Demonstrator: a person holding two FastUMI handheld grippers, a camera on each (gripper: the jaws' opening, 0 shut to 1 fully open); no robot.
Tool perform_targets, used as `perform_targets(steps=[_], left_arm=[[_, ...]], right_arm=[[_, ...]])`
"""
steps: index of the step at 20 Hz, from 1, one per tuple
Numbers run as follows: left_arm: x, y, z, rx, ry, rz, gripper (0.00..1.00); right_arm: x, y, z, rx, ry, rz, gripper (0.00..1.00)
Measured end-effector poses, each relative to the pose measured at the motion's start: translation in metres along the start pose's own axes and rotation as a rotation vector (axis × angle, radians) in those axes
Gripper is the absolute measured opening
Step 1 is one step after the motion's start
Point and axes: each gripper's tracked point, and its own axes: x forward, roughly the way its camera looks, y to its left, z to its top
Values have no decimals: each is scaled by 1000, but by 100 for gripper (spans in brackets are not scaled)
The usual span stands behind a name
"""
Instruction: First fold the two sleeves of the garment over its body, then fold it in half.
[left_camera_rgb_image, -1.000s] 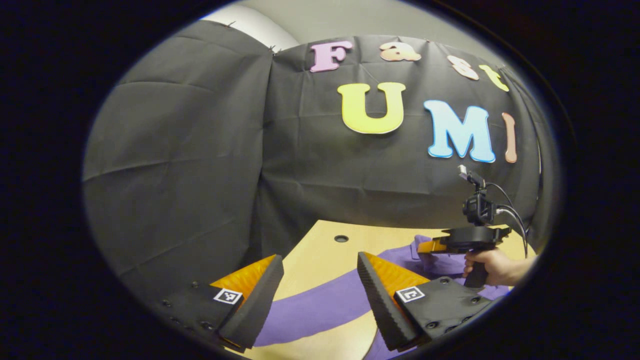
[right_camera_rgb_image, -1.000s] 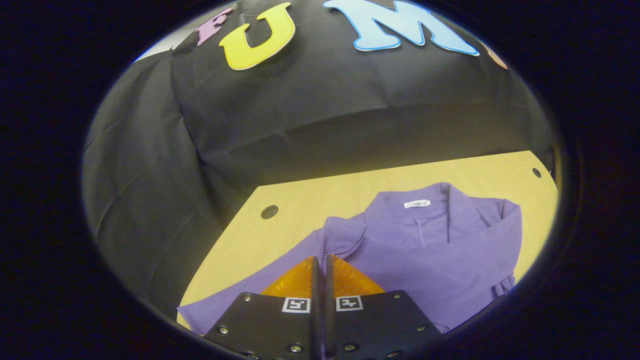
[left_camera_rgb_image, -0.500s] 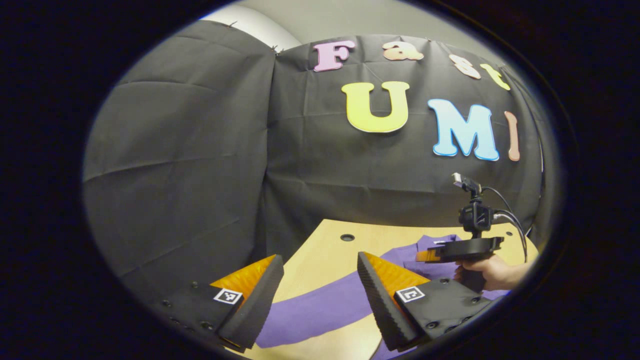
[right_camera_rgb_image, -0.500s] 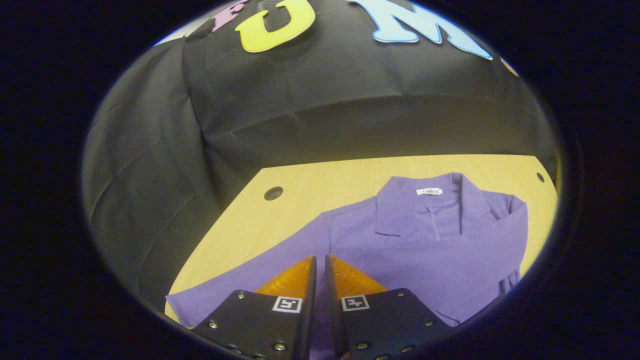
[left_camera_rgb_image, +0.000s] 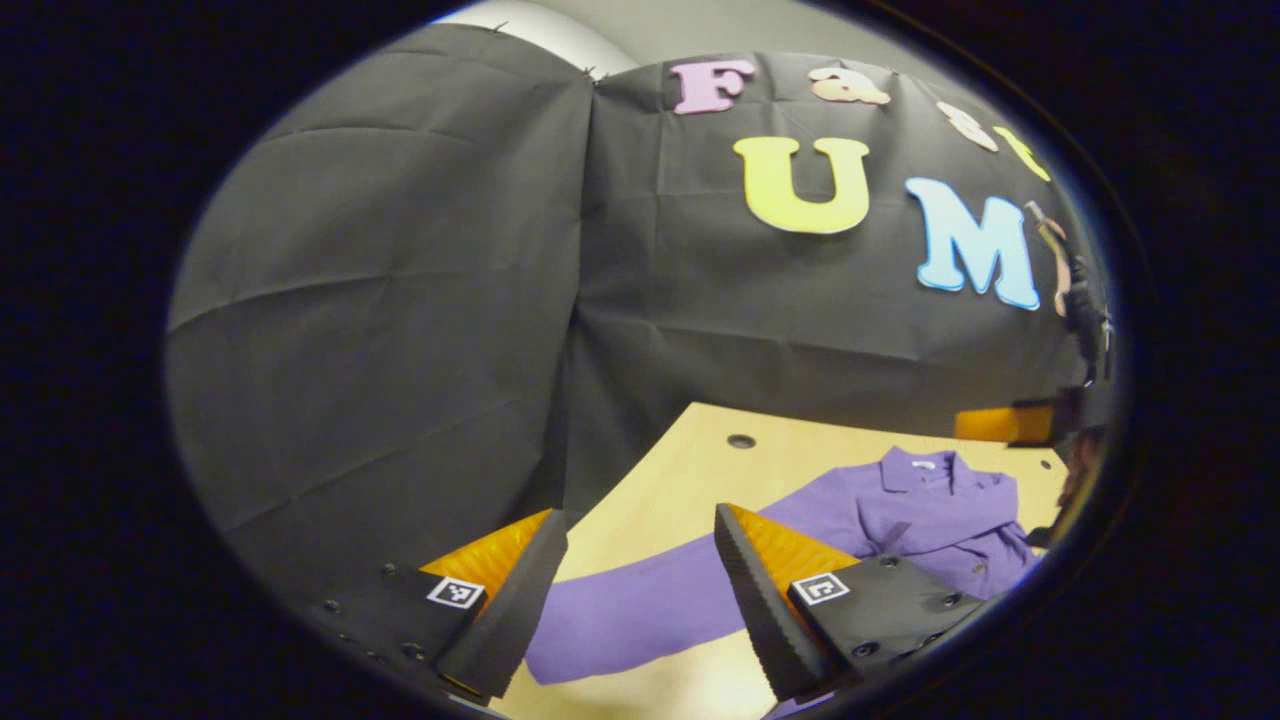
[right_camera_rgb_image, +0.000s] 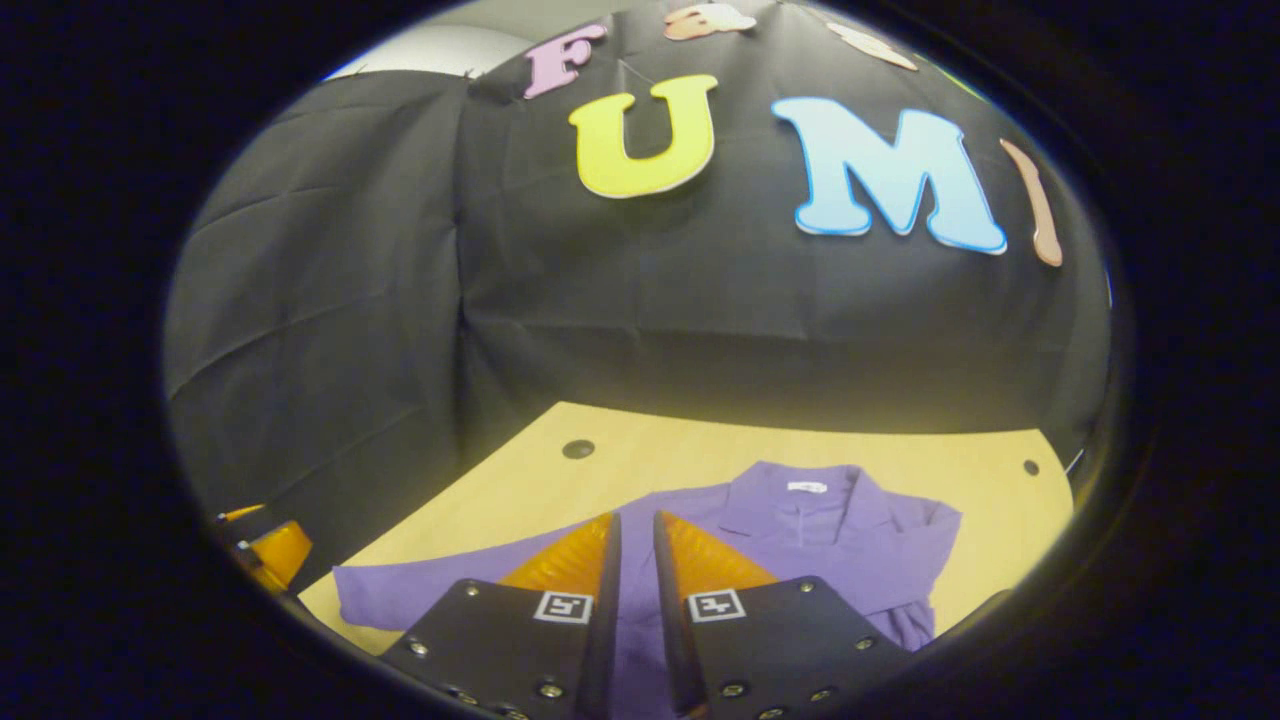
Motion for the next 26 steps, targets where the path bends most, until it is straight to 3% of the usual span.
perform_targets(steps=[5, 12, 19, 26], left_arm=[[25, 49, -64, -101, 123, 107, 95], [51, 74, -119, -140, 237, 185, 97], [40, 90, -138, -151, 279, 285, 95], [43, 95, -164, -169, 350, 338, 96]], right_arm=[[-68, -17, 22, -2, -72, -32, 21], [-141, -66, -5, -11, -49, -154, 20], [-167, -90, -11, 20, -60, -213, 20], [-171, -89, -17, 12, -43, -194, 21]])
